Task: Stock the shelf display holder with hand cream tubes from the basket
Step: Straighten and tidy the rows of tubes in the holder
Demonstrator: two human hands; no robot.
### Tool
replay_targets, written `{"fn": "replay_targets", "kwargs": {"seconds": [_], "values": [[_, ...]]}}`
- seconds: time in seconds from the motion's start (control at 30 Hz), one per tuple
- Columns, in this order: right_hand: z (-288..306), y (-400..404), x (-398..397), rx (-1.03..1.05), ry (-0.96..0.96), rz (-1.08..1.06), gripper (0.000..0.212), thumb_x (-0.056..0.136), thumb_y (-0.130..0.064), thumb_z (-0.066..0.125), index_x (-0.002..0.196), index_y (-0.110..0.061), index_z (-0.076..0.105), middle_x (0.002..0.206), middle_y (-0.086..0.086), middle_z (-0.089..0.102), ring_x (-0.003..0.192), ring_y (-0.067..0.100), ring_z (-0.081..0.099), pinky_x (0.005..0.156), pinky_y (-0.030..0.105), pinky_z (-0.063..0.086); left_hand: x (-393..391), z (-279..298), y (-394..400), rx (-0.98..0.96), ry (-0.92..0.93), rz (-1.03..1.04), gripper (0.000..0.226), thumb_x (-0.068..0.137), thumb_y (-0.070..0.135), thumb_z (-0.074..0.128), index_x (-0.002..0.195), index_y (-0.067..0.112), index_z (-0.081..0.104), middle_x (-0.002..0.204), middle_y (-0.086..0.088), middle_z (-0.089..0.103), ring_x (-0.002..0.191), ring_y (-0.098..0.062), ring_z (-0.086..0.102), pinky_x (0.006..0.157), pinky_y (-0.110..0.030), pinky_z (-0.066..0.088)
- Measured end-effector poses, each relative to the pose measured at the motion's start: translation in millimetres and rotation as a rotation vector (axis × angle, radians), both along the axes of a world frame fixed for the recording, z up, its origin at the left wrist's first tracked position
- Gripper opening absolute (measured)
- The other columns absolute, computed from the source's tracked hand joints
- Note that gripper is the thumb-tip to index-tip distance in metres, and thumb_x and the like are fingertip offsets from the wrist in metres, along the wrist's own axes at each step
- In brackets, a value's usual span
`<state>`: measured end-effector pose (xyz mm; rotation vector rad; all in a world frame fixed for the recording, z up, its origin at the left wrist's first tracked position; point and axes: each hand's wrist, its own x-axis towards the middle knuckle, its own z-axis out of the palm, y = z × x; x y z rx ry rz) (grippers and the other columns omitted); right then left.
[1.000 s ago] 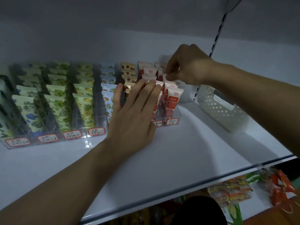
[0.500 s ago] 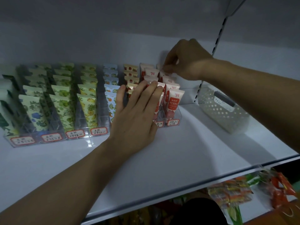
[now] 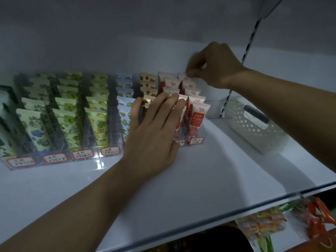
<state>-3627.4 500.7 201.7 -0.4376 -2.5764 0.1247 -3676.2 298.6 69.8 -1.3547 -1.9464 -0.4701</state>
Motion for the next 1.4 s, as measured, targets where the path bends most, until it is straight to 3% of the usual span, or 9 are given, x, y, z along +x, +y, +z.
{"fn": "replay_targets", "kwargs": {"seconds": [0.43,0.5,0.6,0.7,0.83,1.0,1.17,1.3,1.4], "values": [[-5,3,4,0.093,-0.036,-0.054,0.021,0.099,-0.033,0.06,0.104,-0.017,0.073,0.105,0.002,0.072,0.085,0.011,0.062,0.08,0.026,0.045,-1,13,-16,0.157,-0.09,-0.065,0.064,0.079,0.024,0.063,0.14,0.01,0.054,0.149,-0.012,0.047,0.138,-0.027,0.045,0.115,-0.058,0.026],[-4,-18,23,0.116,0.125,0.004,0.022,0.099,-0.036,0.059,0.103,-0.02,0.072,0.102,-0.003,0.072,0.069,-0.002,0.056,0.071,0.019,0.042,-9,18,-24,0.219,-0.102,0.005,0.061,0.077,0.023,0.063,0.136,0.013,0.056,0.143,-0.01,0.05,0.135,-0.024,0.045,0.115,-0.062,0.023],[-16,-60,46,0.164,0.014,0.193,0.025,0.094,-0.041,0.064,0.093,-0.02,0.076,0.087,-0.009,0.074,0.06,-0.01,0.057,0.072,0.009,0.042,-21,20,-29,0.173,-0.121,0.088,0.059,0.076,0.026,0.063,0.134,0.016,0.056,0.141,-0.009,0.051,0.135,-0.025,0.044,0.117,-0.059,0.016],[-32,-70,42,0.166,-0.101,0.18,0.018,0.087,-0.034,0.077,0.096,-0.018,0.08,0.089,-0.003,0.077,0.072,0.007,0.068,0.077,0.031,0.059,-20,18,-27,0.063,-0.106,0.112,0.061,0.076,0.029,0.063,0.135,0.017,0.056,0.139,-0.006,0.053,0.135,-0.028,0.045,0.113,-0.055,0.019],[-36,-64,35,0.14,-0.15,0.129,0.015,0.084,-0.022,0.081,0.094,-0.011,0.08,0.095,0.004,0.075,0.082,0.018,0.069,0.082,0.035,0.058,-19,17,-28,0.046,-0.094,0.116,0.063,0.078,0.032,0.059,0.139,0.017,0.053,0.141,-0.004,0.052,0.14,-0.027,0.041,0.111,-0.052,0.019],[-25,-65,40,0.086,-0.26,0.1,0.014,0.085,-0.019,0.08,0.096,-0.01,0.079,0.072,-0.015,0.062,0.051,-0.019,0.054,0.073,0.021,0.051,-18,16,-31,0.046,-0.099,0.099,0.061,0.08,0.03,0.054,0.139,0.015,0.054,0.14,-0.004,0.054,0.143,-0.025,0.039,0.114,-0.053,0.013],[-19,-68,37,0.07,-0.311,0.061,0.018,0.085,-0.028,0.079,0.094,-0.013,0.076,0.075,-0.01,0.065,0.057,0.0,0.057,0.08,0.037,0.06,-11,15,-29,0.031,-0.105,0.152,0.064,0.079,0.028,0.055,0.142,0.019,0.05,0.141,-0.002,0.051,0.149,-0.023,0.031,0.117,-0.065,-0.001],[-4,-67,35,0.149,-0.11,0.098,0.025,0.093,-0.038,0.067,0.098,-0.016,0.078,0.095,-0.003,0.075,0.075,0.01,0.064,0.073,0.025,0.05,-13,14,-32,0.016,-0.107,0.162,0.069,0.08,0.03,0.055,0.148,0.02,0.045,0.146,-0.001,0.047,0.151,-0.023,0.025,0.116,-0.067,-0.003],[-6,-67,23,0.155,-0.18,0.074,0.022,0.09,-0.032,0.073,0.104,-0.016,0.077,0.103,0.002,0.076,0.082,0.016,0.066,0.078,0.029,0.054,-11,14,-32,0.003,-0.105,0.185,0.069,0.081,0.031,0.05,0.149,0.02,0.044,0.149,0.0,0.046,0.152,-0.024,0.024,0.116,-0.068,-0.003]]}}
